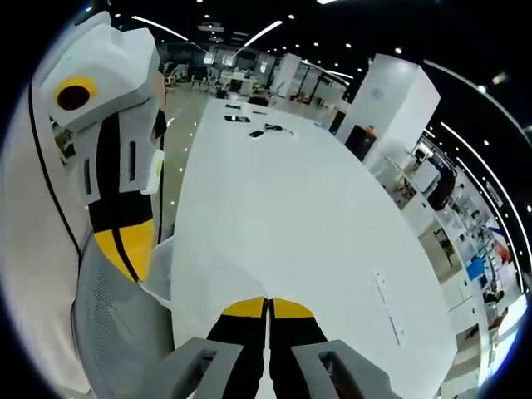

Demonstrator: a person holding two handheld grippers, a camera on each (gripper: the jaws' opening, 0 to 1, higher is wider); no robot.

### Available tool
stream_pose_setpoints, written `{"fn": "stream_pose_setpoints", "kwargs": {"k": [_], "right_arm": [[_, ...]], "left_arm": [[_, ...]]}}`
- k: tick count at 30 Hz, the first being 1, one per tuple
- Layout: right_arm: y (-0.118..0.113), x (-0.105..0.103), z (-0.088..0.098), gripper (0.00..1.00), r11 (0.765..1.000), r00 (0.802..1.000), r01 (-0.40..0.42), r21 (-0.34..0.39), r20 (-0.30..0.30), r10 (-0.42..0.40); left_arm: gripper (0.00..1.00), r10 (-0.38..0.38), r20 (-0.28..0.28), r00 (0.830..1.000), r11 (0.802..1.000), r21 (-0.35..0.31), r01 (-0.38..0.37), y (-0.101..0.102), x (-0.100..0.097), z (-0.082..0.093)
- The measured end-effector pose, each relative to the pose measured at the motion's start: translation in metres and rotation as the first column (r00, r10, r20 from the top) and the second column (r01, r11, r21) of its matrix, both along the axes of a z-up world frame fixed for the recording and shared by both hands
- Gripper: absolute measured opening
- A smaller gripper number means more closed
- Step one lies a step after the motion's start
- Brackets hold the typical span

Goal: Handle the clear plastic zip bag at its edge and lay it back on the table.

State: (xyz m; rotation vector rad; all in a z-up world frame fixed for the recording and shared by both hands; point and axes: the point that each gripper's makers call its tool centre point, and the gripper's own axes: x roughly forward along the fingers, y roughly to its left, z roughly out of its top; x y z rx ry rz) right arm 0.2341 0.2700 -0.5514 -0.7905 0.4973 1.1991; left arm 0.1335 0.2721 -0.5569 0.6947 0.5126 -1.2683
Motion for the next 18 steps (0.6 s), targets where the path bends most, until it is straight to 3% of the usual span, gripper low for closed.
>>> {"fn": "stream_pose_setpoints", "kwargs": {"k": [18], "right_arm": [[-0.0033, 0.0058, 0.0002, 0.00, 0.999, 0.999, 0.041, -0.007, 0.016, -0.041]], "left_arm": [[0.00, 0.005, 0.001, 1.000, 1.000, -0.002, -0.005, 0.0009, 0.0009, -0.0016]]}}
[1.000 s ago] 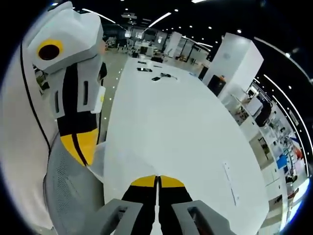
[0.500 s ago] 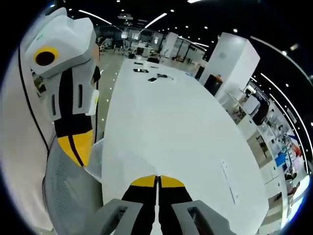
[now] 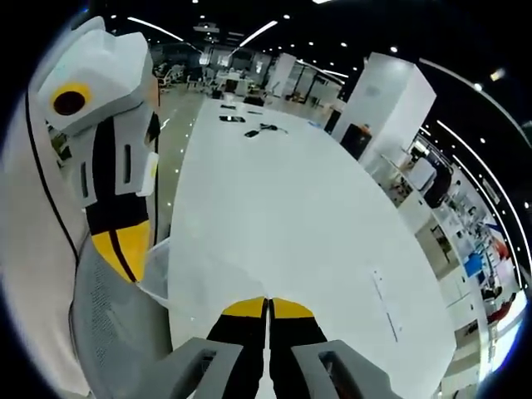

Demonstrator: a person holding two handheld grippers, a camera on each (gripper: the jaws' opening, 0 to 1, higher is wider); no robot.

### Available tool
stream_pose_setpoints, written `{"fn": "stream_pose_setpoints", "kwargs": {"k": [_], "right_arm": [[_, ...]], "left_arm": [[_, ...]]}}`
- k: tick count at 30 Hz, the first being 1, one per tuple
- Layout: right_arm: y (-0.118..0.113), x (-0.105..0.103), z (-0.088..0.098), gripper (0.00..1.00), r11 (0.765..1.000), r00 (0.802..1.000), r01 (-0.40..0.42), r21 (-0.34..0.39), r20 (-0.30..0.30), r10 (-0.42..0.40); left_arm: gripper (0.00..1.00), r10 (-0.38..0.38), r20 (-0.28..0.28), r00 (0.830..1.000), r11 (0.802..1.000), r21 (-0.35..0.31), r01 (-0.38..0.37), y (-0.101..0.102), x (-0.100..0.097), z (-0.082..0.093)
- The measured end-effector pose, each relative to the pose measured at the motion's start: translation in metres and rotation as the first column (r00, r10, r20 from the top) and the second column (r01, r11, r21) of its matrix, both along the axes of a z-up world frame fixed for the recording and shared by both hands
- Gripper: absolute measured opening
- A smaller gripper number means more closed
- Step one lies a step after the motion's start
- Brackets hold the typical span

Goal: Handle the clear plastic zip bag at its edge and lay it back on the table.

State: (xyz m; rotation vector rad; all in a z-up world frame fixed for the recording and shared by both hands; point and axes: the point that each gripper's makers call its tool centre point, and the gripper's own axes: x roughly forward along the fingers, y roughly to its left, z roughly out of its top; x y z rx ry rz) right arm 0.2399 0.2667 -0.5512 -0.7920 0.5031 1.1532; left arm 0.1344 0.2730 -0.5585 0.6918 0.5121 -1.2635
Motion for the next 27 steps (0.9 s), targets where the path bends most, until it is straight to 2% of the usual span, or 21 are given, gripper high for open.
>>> {"fn": "stream_pose_setpoints", "kwargs": {"k": [10, 27], "right_arm": [[-0.004, 0.003, -0.001, 0.00, 1.000, 1.000, 0.019, 0.000, 0.000, -0.019], [0.003, -0.004, 0.001, 0.00, 1.000, 1.000, -0.026, 0.001, 0.006, 0.026]], "left_arm": [[0.00, -0.002, -0.003, 1.000, 1.000, 0.003, 0.002, 0.001, -0.002, -0.002], [0.00, 0.050, 0.023, 0.998, 0.999, -0.002, -0.050, 0.006, 0.011, -0.001]]}}
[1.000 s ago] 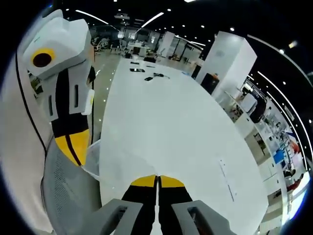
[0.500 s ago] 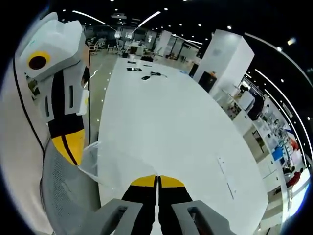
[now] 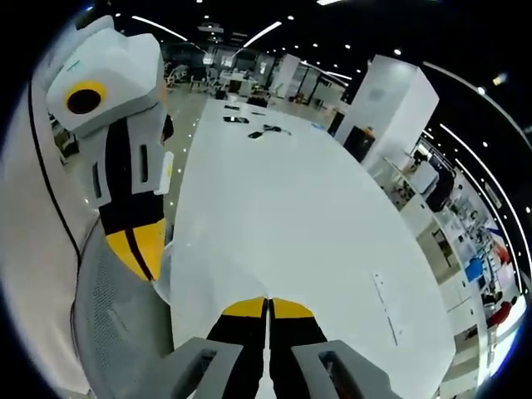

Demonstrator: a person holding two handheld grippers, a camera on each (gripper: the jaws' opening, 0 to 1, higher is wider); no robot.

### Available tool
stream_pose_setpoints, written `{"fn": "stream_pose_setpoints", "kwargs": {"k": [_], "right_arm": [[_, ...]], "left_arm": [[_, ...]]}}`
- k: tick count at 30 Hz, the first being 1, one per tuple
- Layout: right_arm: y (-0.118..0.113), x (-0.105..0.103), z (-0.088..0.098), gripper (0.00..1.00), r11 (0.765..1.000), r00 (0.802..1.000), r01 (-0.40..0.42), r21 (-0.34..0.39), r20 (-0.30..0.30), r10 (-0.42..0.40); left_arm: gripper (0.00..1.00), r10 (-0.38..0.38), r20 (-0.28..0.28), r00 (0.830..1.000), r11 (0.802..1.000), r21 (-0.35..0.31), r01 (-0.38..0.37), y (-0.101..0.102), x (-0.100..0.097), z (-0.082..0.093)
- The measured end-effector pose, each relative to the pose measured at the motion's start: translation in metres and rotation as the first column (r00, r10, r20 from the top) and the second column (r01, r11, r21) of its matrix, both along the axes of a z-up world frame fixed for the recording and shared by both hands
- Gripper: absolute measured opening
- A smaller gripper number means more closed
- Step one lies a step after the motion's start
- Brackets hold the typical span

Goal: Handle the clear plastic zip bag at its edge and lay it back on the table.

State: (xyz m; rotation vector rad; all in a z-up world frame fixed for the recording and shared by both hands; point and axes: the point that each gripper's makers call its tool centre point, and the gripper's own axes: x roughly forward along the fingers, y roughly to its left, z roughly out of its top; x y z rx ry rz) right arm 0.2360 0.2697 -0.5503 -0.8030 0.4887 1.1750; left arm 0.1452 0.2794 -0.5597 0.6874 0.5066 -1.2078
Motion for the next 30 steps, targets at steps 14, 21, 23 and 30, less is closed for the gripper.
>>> {"fn": "stream_pose_setpoints", "kwargs": {"k": [14, 21, 23, 30], "right_arm": [[0.002, -0.005, 0.004, 0.00, 1.000, 0.999, -0.024, -0.004, 0.020, 0.024], [0.003, -0.006, 0.007, 0.00, 0.999, 0.999, -0.031, -0.007, 0.029, 0.032], [0.003, -0.006, 0.008, 0.00, 0.999, 0.999, -0.032, -0.007, 0.032, 0.032], [0.002, -0.004, 0.009, 0.00, 1.000, 0.999, -0.029, -0.007, 0.035, 0.029]], "left_arm": [[0.02, 0.036, 0.012, 0.999, 0.999, -0.015, -0.036, 0.002, 0.010, 0.004], [0.03, 0.045, 0.021, 0.999, 0.999, -0.017, -0.044, 0.003, 0.013, 0.005], [0.03, 0.049, 0.025, 0.998, 0.999, -0.019, -0.048, 0.003, 0.014, 0.006], [0.03, 0.058, 0.030, 0.998, 0.998, -0.030, -0.057, 0.003, 0.016, 0.009]]}}
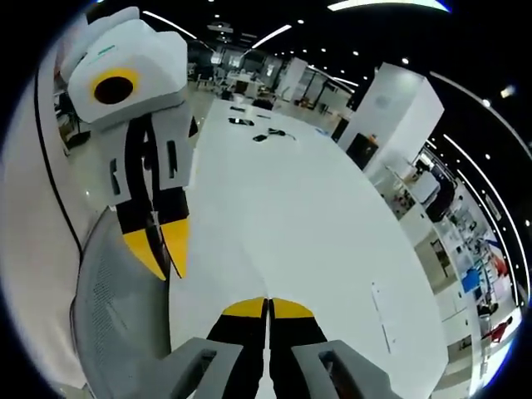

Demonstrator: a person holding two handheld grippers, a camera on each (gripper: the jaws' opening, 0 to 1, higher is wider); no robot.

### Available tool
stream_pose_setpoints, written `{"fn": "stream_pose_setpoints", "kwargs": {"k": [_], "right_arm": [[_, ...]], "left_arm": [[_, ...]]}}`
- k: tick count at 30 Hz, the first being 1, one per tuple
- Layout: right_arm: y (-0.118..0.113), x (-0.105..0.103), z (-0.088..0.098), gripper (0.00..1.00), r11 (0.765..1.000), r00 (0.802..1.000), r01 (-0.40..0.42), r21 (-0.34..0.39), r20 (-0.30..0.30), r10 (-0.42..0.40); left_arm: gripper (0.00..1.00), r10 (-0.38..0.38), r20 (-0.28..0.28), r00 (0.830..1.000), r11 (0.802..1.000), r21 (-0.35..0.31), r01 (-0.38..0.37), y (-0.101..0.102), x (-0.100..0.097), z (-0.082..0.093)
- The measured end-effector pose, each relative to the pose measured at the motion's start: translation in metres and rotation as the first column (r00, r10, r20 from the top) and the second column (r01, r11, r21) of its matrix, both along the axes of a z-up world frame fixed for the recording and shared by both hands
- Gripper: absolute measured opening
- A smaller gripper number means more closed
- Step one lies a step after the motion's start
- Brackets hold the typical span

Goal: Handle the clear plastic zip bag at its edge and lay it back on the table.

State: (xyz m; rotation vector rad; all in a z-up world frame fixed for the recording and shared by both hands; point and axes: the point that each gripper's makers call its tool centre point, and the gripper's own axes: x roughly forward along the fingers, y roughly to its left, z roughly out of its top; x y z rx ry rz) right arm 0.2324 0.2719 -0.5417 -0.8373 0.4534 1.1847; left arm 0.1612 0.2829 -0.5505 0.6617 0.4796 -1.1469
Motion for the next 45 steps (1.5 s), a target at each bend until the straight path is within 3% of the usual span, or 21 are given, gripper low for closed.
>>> {"fn": "stream_pose_setpoints", "kwargs": {"k": [23, 45], "right_arm": [[-0.003, 0.006, 0.003, 0.00, 1.000, 1.000, 0.006, -0.006, 0.016, -0.006], [-0.009, 0.020, 0.005, 0.00, 1.000, 0.999, 0.019, -0.002, 0.029, -0.018]], "left_arm": [[0.15, 0.108, -0.009, 0.994, 0.990, -0.094, -0.109, 0.010, 0.008, 0.009], [0.19, 0.221, -0.069, 0.973, 0.957, -0.177, -0.230, 0.028, 0.014, 0.005]]}}
